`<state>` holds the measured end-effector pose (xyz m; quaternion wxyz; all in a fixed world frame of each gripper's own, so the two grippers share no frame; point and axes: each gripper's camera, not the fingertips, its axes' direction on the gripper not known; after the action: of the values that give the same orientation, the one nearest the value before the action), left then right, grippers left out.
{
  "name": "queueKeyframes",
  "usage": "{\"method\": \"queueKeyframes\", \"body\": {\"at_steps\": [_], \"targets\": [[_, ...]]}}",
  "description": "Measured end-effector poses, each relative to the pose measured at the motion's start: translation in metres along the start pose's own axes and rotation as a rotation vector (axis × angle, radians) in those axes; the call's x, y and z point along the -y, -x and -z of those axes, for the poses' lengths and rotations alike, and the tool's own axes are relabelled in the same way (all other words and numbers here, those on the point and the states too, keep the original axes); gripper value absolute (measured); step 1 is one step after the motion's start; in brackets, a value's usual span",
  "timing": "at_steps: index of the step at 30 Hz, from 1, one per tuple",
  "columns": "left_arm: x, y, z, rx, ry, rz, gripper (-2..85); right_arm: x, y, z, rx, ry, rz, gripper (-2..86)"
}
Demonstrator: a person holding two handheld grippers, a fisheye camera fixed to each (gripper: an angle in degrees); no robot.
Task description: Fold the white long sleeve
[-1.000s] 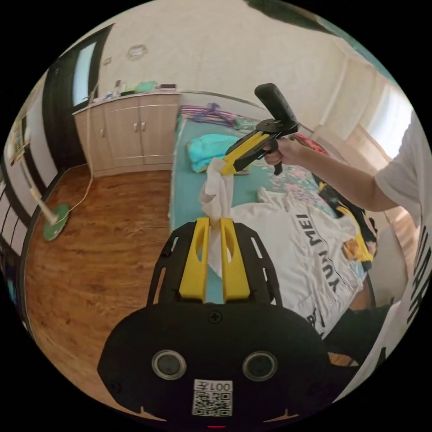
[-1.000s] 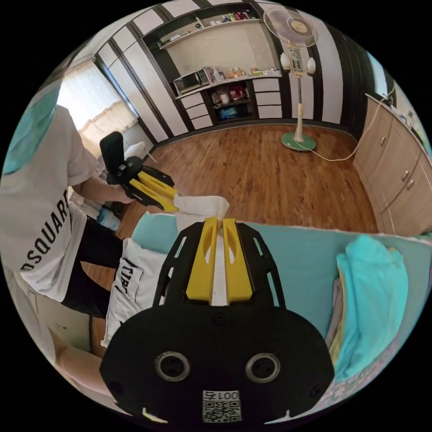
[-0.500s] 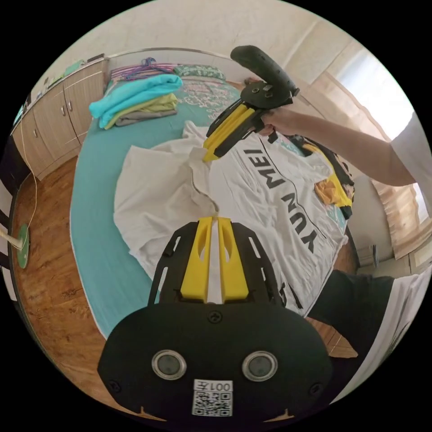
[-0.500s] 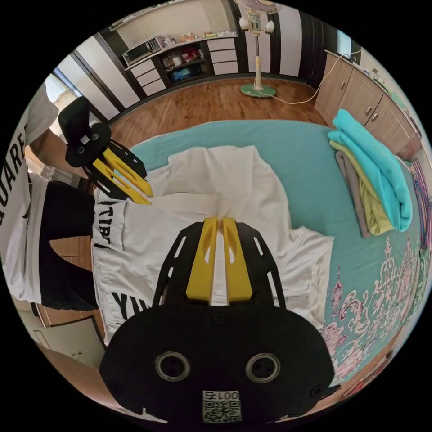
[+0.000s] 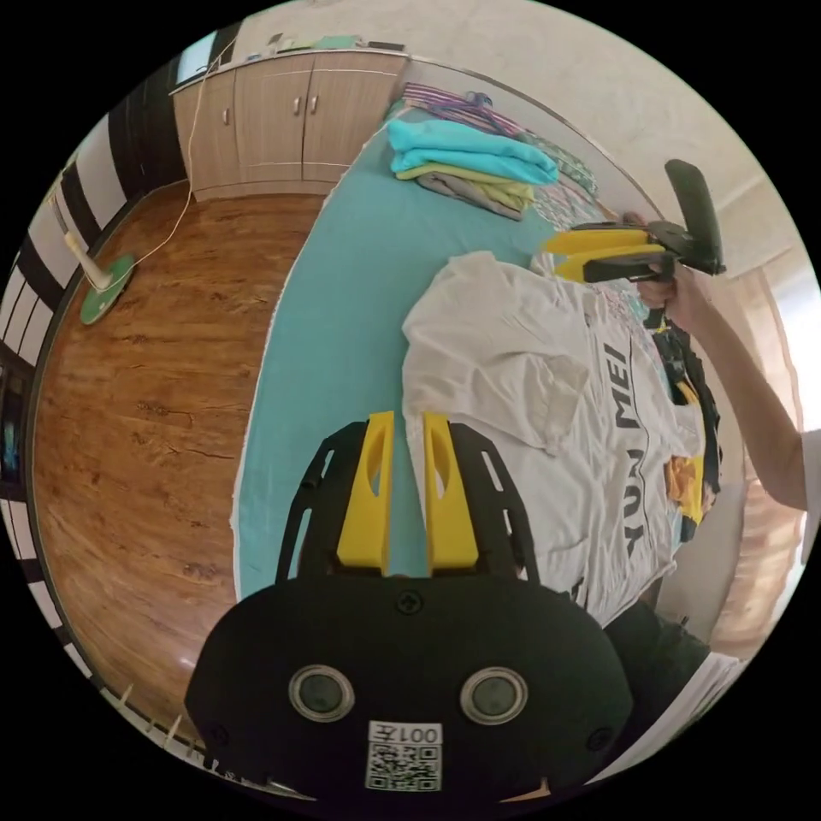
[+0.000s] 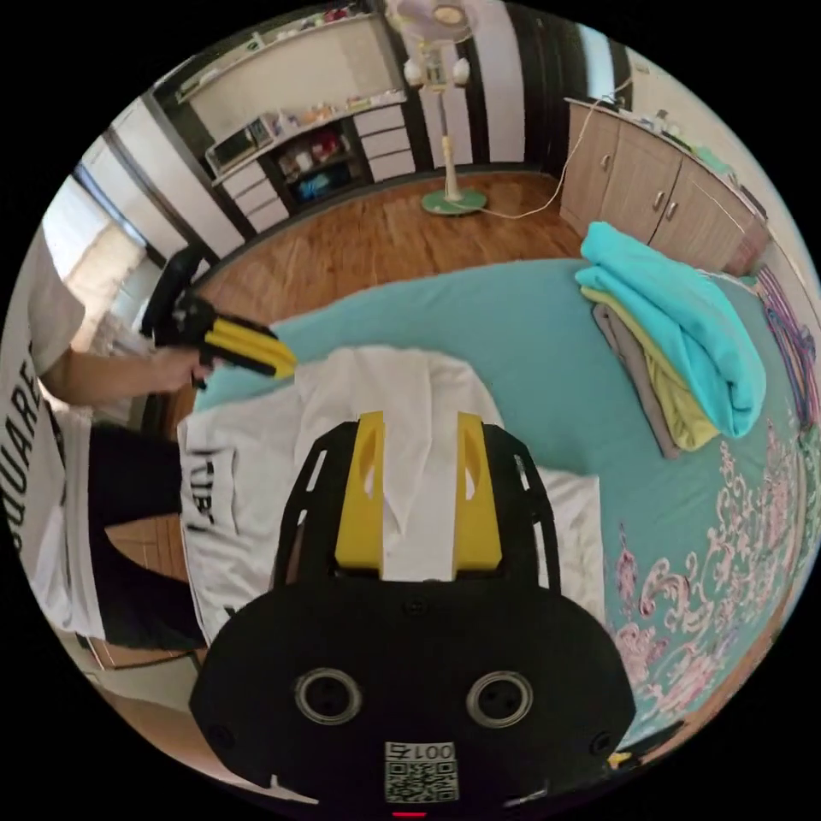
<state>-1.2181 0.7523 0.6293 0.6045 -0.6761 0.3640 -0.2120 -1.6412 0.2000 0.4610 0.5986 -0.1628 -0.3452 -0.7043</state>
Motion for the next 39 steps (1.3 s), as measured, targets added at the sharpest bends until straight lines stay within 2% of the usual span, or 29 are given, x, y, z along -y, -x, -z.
{"method": "queueKeyframes", "body": {"at_steps": [3, 7, 12, 17, 22, 27, 32, 39], "targets": [[0.008, -0.007, -0.014, 0.041, 0.008, -0.017, 4.1, 0.023, -0.021, -0.032, 0.081, 0.027, -0.08, 12.7], [0.016, -0.025, -0.032, 0.117, 0.026, -0.117, 4.4, 0.031, -0.043, -0.055, 0.316, 0.006, -0.204, 11.9], [0.022, -0.043, -0.05, 0.156, 0.037, -0.214, 3.2, 0.023, -0.064, -0.059, 0.362, -0.048, -0.302, 4.5], [0.028, -0.05, -0.061, 0.174, 0.018, -0.246, -0.8, 0.023, -0.074, -0.057, 0.306, -0.025, -0.318, 1.4], [0.03, -0.047, -0.063, 0.172, -0.015, -0.2, -1.0, 0.034, -0.053, -0.067, 0.055, 0.103, -0.204, 0.4], [0.036, -0.051, -0.077, 0.196, 0.001, -0.18, -1.0, 0.038, -0.028, -0.071, -0.065, 0.081, -0.082, 0.3], [0.046, -0.046, -0.081, 0.141, 0.016, -0.128, 0.7, 0.039, -0.018, -0.075, -0.045, 0.131, -0.01, 0.9], [0.058, -0.045, -0.087, 0.191, 0.018, -0.19, 3.1, 0.028, -0.02, -0.042, -0.028, 0.06, -0.031, 4.1]]}}
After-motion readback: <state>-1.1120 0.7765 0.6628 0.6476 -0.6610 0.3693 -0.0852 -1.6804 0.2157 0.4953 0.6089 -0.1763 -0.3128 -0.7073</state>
